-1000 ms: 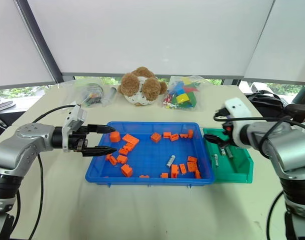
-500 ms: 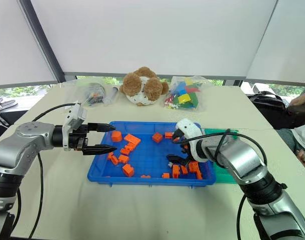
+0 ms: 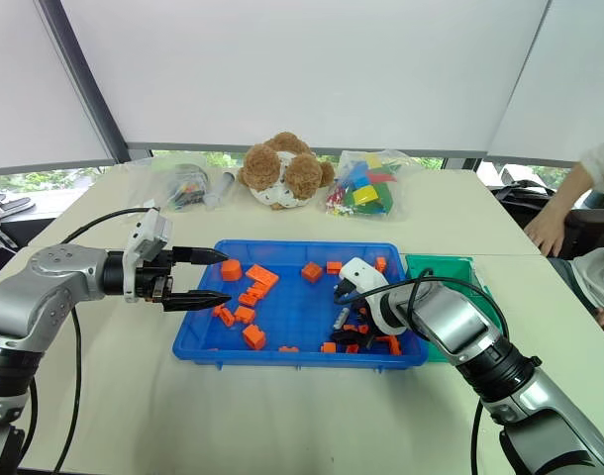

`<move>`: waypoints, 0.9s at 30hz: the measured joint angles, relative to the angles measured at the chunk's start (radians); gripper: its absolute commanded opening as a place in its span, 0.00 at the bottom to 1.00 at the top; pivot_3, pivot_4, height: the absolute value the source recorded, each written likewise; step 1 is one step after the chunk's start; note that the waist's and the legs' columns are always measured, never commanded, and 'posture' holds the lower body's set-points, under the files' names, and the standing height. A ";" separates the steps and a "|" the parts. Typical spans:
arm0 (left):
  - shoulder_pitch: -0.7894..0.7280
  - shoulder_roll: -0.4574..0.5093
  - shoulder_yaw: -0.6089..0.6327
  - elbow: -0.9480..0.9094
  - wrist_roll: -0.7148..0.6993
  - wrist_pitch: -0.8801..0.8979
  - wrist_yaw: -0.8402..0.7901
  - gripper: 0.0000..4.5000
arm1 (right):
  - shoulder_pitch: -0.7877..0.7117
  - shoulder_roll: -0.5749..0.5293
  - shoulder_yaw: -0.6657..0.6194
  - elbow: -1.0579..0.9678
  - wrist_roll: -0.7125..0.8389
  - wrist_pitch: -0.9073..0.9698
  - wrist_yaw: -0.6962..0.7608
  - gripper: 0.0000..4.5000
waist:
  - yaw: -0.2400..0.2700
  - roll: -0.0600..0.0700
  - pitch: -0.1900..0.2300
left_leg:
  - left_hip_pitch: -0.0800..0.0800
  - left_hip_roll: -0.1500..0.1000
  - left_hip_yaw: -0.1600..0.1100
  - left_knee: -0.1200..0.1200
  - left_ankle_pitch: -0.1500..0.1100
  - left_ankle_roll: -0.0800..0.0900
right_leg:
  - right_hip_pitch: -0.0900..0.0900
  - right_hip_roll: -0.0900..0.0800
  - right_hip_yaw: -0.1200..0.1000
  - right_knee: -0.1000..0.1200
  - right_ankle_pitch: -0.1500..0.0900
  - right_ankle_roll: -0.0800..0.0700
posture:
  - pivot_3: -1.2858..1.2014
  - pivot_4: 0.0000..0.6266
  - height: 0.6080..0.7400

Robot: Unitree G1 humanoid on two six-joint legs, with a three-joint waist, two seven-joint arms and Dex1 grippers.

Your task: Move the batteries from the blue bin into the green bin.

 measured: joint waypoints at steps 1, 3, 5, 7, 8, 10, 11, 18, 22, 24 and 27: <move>0.000 0.000 0.000 0.000 0.000 0.002 0.002 1.00 | -0.002 0.001 0.001 0.002 -0.004 -0.001 0.002 0.99 | 0.000 0.000 0.000 | 0.000 0.000 0.000 0.000 0.000 0.000 | 0.000 0.000 0.000 0.000 0.000 0.000 | 0.52 0.24 0.95; 0.001 0.000 0.000 0.000 0.000 0.006 0.005 1.00 | -0.004 0.002 0.001 0.008 -0.012 -0.003 0.007 0.99 | 0.000 0.000 0.000 | 0.000 0.000 0.000 0.000 0.000 0.000 | 0.000 0.000 0.000 0.000 0.000 0.000 | 0.52 0.24 0.95; 0.004 0.000 0.000 0.000 0.000 0.006 0.007 1.00 | -0.005 0.009 0.001 0.009 -0.024 -0.004 0.008 0.99 | 0.000 0.000 0.000 | 0.000 0.000 0.000 0.000 0.000 0.000 | 0.000 0.000 0.000 0.000 0.000 0.000 | 0.52 0.24 0.95; 0.004 0.000 0.000 -0.001 0.000 0.007 0.009 1.00 | -0.005 0.013 0.001 0.011 -0.031 -0.005 0.009 0.94 | 0.000 0.000 0.000 | 0.000 0.000 0.000 0.000 0.000 0.000 | 0.000 0.000 0.000 0.000 0.000 0.000 | 0.52 0.24 0.95; 0.004 0.000 0.000 -0.001 0.000 0.007 0.010 1.00 | -0.005 0.015 0.001 0.014 -0.033 -0.007 0.009 0.88 | 0.000 0.000 0.000 | 0.000 0.000 0.000 0.000 0.000 0.000 | 0.000 0.000 0.000 0.000 0.000 0.000 | 0.52 0.24 0.95; 0.004 0.000 0.000 -0.001 0.000 0.007 0.013 1.00 | -0.007 0.023 0.001 0.020 -0.044 -0.015 0.009 0.70 | 0.000 0.000 0.000 | 0.000 0.000 0.000 0.000 0.000 0.000 | 0.000 0.000 0.000 0.000 0.000 0.000 | 0.52 0.24 0.95; 0.004 0.000 0.000 -0.001 0.000 0.007 0.013 1.00 | -0.007 0.026 0.001 0.022 -0.047 -0.016 0.009 0.59 | 0.000 0.000 0.000 | 0.000 0.000 0.000 0.000 0.000 0.000 | 0.000 0.000 0.000 0.000 0.000 0.000 | 0.52 0.24 0.95; 0.006 0.000 0.001 -0.001 0.000 0.007 0.014 1.00 | -0.036 0.048 -0.002 0.025 -0.057 0.010 0.004 0.49 | 0.000 0.000 0.000 | 0.000 0.000 0.000 0.000 0.000 0.000 | 0.000 0.000 0.000 0.000 0.000 0.000 | 0.52 0.24 0.95; 0.006 0.000 0.001 -0.003 -0.001 0.007 0.014 1.00 | -0.111 0.027 -0.098 -0.013 -0.050 0.062 -0.014 0.49 | 0.000 0.000 0.000 | 0.000 0.000 0.000 0.000 0.000 0.000 | 0.000 0.000 0.000 0.001 0.000 0.000 | 0.52 0.24 0.95; 0.009 0.000 0.002 -0.004 -0.001 0.007 0.014 1.00 | -0.137 -0.014 -0.167 -0.036 -0.044 0.080 -0.014 0.49 | 0.004 0.000 0.000 | 0.000 0.000 0.000 0.000 0.000 0.000 | 0.000 0.000 -0.001 0.000 0.000 0.000 | 0.52 0.24 0.95; 0.013 0.000 0.004 -0.004 -0.001 0.007 0.013 1.00 | -0.138 -0.124 -0.259 -0.051 -0.036 0.098 -0.010 0.49 | 0.010 0.000 0.000 | 0.000 0.000 0.000 0.000 0.000 0.000 | 0.000 -0.001 -0.001 -0.001 0.000 0.000 | 0.52 0.24 0.95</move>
